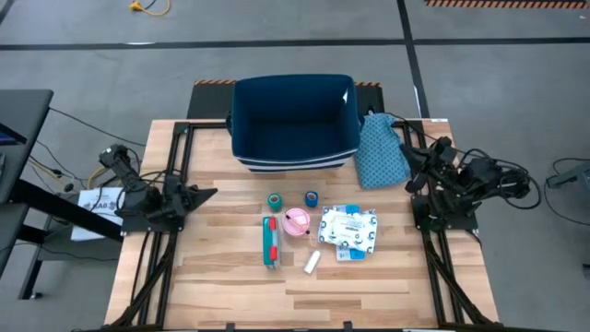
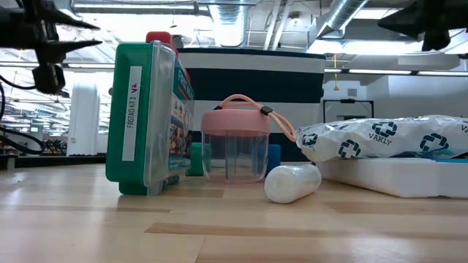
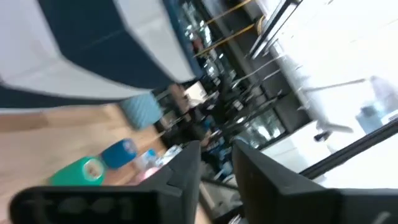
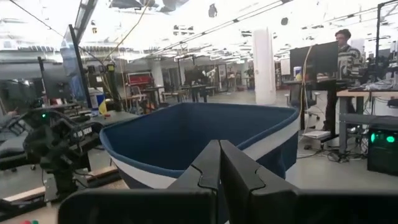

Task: Pick & place medical supplies in basket/bin
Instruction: Put the first aid box into the bin

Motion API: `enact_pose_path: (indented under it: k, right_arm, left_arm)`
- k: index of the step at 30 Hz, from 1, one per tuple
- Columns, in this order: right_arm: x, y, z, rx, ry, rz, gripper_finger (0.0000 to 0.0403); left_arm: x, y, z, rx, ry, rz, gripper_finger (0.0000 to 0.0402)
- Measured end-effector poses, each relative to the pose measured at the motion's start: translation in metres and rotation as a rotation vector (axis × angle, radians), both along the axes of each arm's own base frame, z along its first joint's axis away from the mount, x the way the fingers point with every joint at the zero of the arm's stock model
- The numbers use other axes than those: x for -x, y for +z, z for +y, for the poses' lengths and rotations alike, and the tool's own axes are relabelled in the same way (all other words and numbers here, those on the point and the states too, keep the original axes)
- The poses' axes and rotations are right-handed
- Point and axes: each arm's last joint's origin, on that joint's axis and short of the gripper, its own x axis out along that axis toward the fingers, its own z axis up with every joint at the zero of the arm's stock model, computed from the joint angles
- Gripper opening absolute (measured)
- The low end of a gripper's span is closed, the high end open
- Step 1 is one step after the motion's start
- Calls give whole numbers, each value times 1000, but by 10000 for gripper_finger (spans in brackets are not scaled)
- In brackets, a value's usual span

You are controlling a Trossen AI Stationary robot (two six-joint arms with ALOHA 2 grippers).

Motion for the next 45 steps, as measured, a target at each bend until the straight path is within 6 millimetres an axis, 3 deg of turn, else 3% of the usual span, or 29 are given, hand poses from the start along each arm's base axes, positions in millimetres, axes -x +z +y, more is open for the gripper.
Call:
enact_pose_path:
  k: [6,11,16,22,30,38,45]
  right_arm:
    - [-11,6,5,32,67,72,0]
    - [-29,19,10,71,83,309,0]
    - [-43,42,14,94,83,501,0]
    - [-50,79,16,103,99,593,0]
    - [-41,102,11,99,105,650,0]
    - [-41,102,10,57,154,643,0]
    - [-48,100,12,57,169,669,0]
  left_arm:
    - [3,22,7,-128,13,-155,119]
    - [5,37,10,-253,13,-259,120]
    - [6,60,11,-349,6,-276,120]
    - [5,99,8,-464,-48,-270,120]
    - [-19,154,-7,-679,-113,79,120]
    - [-52,210,-27,-878,-119,416,120]
    - [-88,238,-40,-1016,-160,671,124]
